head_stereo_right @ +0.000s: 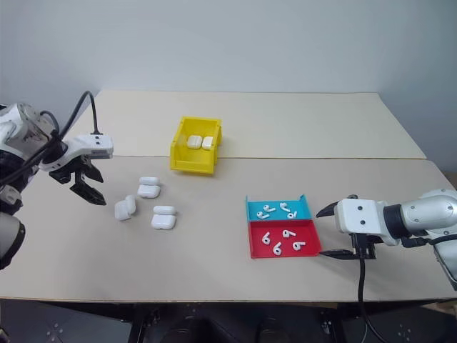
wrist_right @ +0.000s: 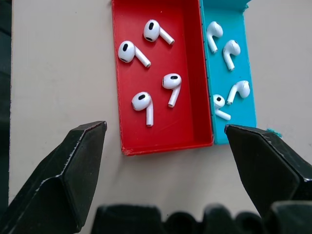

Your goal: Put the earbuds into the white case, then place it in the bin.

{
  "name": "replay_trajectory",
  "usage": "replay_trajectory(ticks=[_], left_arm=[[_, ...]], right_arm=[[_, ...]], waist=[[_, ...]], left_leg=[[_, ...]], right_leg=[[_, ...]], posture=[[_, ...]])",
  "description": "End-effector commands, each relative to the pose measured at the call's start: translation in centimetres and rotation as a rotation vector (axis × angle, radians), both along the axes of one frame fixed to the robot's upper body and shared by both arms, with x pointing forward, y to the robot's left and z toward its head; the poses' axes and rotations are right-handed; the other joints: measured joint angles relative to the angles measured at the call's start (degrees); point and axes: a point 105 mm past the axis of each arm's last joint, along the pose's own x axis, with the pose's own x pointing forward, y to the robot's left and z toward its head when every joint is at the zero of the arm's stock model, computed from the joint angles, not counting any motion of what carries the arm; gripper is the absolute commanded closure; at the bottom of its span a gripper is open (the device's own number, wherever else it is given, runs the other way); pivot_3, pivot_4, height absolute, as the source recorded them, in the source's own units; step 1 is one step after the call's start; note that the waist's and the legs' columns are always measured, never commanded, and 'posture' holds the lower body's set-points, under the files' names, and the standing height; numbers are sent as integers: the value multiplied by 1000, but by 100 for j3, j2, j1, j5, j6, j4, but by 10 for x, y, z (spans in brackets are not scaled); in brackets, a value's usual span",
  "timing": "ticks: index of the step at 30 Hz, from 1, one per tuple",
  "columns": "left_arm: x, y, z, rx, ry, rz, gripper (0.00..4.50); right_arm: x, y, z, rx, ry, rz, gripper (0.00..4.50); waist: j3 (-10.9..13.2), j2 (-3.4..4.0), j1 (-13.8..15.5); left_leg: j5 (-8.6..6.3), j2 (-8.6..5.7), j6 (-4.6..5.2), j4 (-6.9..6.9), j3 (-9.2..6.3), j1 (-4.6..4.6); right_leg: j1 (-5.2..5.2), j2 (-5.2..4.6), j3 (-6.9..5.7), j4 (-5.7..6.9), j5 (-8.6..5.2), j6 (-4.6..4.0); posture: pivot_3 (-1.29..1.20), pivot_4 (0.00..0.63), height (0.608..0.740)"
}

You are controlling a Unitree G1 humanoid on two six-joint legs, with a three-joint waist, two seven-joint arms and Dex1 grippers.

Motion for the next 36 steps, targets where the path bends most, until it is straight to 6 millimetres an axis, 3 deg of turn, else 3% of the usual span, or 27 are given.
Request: replay_trajectory(ticks=[1, 10, 22, 36], left_arm=[[-1, 5, 3, 38, 2, -40, 0], [-3, -5, -25, 61, 45, -88, 0], [3, -20, -34, 34, -25, -80, 0], [4, -21, -47, 41, -46, -85, 0]], right_arm=[[1, 1, 14, -19, -34, 4, 7], [-1, 0, 12, -22, -37, -14, 7], [2, -1, 12, -30, -43, -20, 7], [3, -4, 11, -43, -52, -22, 7]], waist=[[0, -1, 1], [0, 1, 23], [0, 1, 19], [-1, 1, 29]], left_leg=[[-1, 1, 1, 3, 0, -1], [-16, 2, 26, 30, -3, -2], [-14, 2, 24, 37, -4, -5], [-12, 1, 20, 37, -3, -4]], right_leg=[[-1, 0, 0, 4, 0, 0], [-4, -3, 4, 39, -3, 0], [-4, -3, 4, 41, -4, 1], [-2, -3, 4, 42, -4, 1]], posture=[[0, 150, 740], [0, 150, 740], [0, 150, 740], [0, 150, 740]])
